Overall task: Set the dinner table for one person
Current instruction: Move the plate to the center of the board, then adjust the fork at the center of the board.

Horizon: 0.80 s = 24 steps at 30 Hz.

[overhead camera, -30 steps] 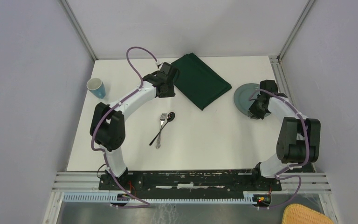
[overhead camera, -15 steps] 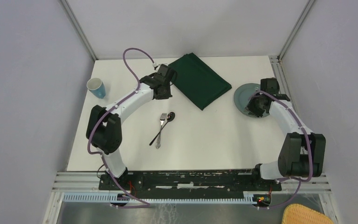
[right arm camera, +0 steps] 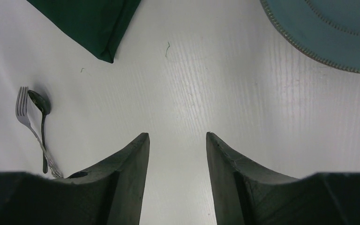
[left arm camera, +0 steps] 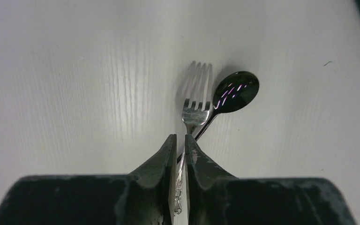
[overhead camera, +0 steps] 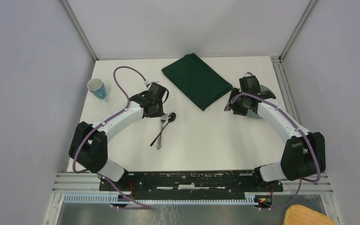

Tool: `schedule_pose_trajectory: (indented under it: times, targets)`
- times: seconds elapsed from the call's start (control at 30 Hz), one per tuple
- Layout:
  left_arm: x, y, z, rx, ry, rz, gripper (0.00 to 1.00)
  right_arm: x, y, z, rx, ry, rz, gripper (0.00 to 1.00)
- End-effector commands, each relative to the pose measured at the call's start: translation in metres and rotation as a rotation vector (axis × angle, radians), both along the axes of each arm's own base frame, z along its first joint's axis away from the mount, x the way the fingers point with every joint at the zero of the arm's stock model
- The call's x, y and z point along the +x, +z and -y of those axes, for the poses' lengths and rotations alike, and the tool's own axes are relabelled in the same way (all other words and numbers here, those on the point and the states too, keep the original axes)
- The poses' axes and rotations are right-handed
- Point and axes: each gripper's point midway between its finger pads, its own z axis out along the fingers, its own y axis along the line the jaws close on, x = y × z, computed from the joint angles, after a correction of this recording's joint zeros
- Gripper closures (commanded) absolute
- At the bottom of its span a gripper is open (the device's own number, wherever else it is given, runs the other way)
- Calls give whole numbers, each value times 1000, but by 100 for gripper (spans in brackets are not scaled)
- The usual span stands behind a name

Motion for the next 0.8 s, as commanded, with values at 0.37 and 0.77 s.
schedule_pose_trajectory:
  times: [0.37, 0.77]
  targets:
    - [4, -32, -6, 13, 76, -4, 96, 4, 15, -19, -28, 72, 49, 47]
    - [24, -56, 1, 61, 73, -28, 96, -3, 16, -13, -53, 80, 51, 47]
